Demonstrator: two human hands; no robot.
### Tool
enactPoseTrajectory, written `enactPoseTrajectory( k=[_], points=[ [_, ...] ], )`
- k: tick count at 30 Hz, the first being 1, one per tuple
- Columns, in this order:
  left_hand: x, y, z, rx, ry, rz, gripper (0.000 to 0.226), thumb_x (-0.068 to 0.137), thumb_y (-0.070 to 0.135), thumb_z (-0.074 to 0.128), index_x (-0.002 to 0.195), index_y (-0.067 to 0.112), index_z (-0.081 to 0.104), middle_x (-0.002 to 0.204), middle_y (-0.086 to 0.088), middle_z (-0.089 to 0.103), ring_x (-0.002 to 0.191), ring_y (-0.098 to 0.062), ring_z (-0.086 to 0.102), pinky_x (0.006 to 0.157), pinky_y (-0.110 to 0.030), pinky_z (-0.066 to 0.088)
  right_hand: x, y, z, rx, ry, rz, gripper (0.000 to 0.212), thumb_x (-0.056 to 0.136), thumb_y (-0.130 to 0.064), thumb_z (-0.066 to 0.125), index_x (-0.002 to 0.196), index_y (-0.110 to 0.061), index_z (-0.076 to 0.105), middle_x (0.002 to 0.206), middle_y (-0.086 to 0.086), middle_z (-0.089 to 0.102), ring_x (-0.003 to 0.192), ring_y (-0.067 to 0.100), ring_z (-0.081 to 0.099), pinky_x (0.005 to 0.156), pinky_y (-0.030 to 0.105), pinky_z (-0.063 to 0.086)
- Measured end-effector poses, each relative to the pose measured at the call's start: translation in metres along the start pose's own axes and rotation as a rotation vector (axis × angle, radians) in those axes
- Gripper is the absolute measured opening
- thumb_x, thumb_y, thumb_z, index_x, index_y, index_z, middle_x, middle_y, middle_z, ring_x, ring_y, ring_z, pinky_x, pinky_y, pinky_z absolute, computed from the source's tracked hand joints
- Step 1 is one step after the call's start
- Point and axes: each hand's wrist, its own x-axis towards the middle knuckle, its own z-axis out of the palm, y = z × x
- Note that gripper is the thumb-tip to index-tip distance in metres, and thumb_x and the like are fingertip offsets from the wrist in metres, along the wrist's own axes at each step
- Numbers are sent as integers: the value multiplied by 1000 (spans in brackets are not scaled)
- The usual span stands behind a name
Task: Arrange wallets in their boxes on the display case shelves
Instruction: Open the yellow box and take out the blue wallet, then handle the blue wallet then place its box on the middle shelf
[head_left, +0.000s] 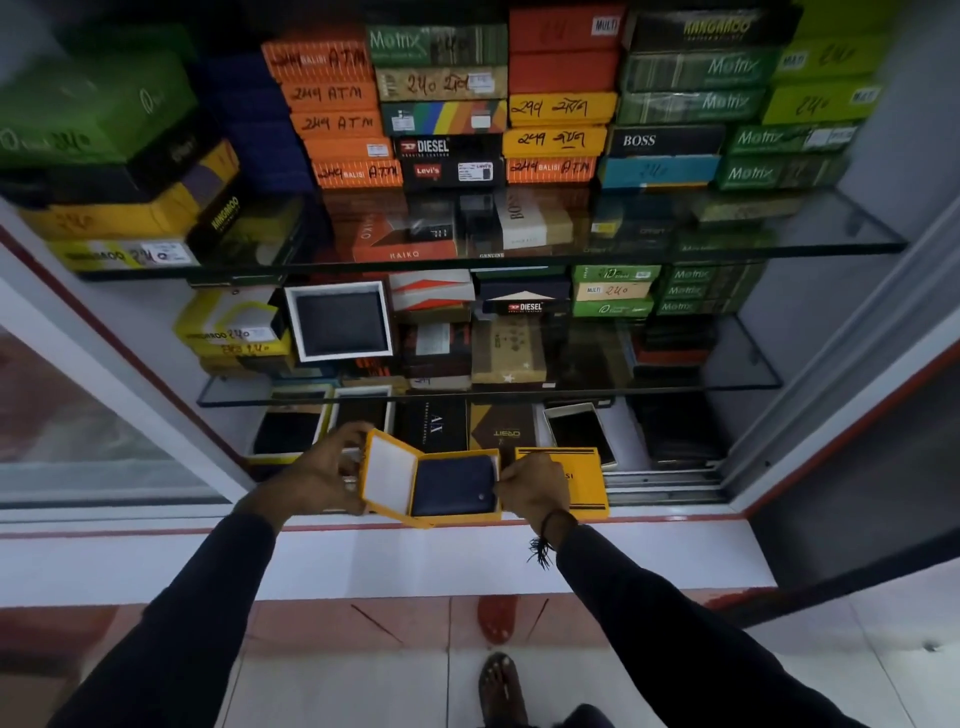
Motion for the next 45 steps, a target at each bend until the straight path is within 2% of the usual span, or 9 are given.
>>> enactPoseTrajectory(
  k=[3,9,16,19,26,30,34,38,45],
  points=[
    [-2,-9,-1,116,28,-49,114,51,-1,96,144,29,37,123,12,53,116,-20,54,72,-17,54,1,0,0,8,15,0,18,80,-21,71,90,-8,78,95,8,78,92,24,72,82,35,62],
    [2,-7,55,-7,-9,-65,110,50,-16,93,142,18,43,124,-8,63,122,-33,61,92,-53,59,-1,2,12,16,-23,-94,17,77,-20,79,89,-7,80,95,10,79,91,27,74,84,39,62],
    [16,4,114,63,11,30,103,59,8,95,142,31,39,102,22,61,93,0,62,64,-11,52,6,13,3,-290,-7,-172,32,82,-28,74,109,-11,74,110,8,75,102,26,70,87,34,61],
    [16,5,117,41,44,34,105,62,15,96,146,31,35,104,26,60,95,-2,63,69,-12,52,6,11,8,-270,-39,-158,32,86,-28,66,111,-9,73,109,10,73,101,26,70,84,33,61],
    [19,4,112,28,74,43,102,57,13,97,143,20,44,102,14,68,91,-8,67,73,-20,55,5,-11,25,185,70,70,31,67,-36,85,66,-28,56,87,1,73,86,21,72,75,37,61],
    [19,5,108,-30,68,54,96,55,3,96,138,15,49,112,1,72,105,-24,70,89,-43,61,6,-30,27,326,43,42,34,60,-28,92,79,-21,66,96,-2,72,95,17,69,76,31,58],
    [15,13,91,-363,25,28,81,63,-12,89,132,16,57,123,-6,68,122,-34,63,95,-39,58,12,-26,2,579,-47,110,21,72,-9,85,76,-16,65,107,14,74,104,30,70,92,48,59],
    [6,27,74,-488,14,63,79,62,24,95,135,27,63,126,-6,71,117,-28,67,99,-42,57,12,-20,-36,837,-290,197,34,83,-9,76,115,-3,65,121,19,68,106,32,69,84,42,62],
    [0,57,93,-1037,-147,51,60,58,37,95,110,12,77,90,-4,67,69,-13,55,58,-23,42,-4,2,-45,1132,-603,184,30,95,-24,61,120,-8,65,120,16,74,111,32,70,97,41,55]
  ],
)
